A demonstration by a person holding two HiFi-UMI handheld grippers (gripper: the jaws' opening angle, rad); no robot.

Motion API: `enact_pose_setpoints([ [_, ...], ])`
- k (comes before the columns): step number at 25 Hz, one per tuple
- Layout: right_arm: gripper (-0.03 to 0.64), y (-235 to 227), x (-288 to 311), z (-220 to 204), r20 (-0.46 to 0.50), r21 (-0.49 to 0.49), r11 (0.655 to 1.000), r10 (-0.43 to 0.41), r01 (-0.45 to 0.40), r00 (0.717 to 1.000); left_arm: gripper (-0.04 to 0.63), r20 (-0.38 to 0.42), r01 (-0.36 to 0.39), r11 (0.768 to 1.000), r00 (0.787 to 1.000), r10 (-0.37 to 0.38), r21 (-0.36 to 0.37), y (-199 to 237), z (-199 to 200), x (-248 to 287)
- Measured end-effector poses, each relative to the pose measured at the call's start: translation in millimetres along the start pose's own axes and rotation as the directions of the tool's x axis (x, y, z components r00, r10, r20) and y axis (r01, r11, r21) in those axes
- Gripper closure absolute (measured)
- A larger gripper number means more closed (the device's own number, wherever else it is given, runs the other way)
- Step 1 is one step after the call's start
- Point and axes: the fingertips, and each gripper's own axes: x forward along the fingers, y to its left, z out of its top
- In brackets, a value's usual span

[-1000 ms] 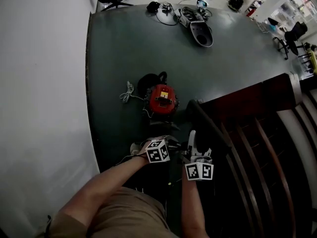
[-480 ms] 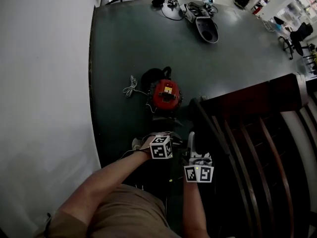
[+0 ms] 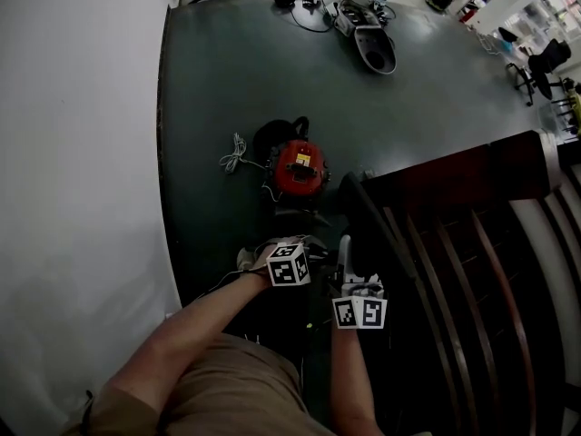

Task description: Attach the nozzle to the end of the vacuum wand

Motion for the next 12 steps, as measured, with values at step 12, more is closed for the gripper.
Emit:
enact_pose_setpoints([
  [12,0.365,-14.9,12.7,-0.4,0.018,0.023,1.000,0.005,-0.005,1.000,0.459,-0.042,0.038,0.999,0.998,-0.039,-0.011,11.5,5.6,7.9],
])
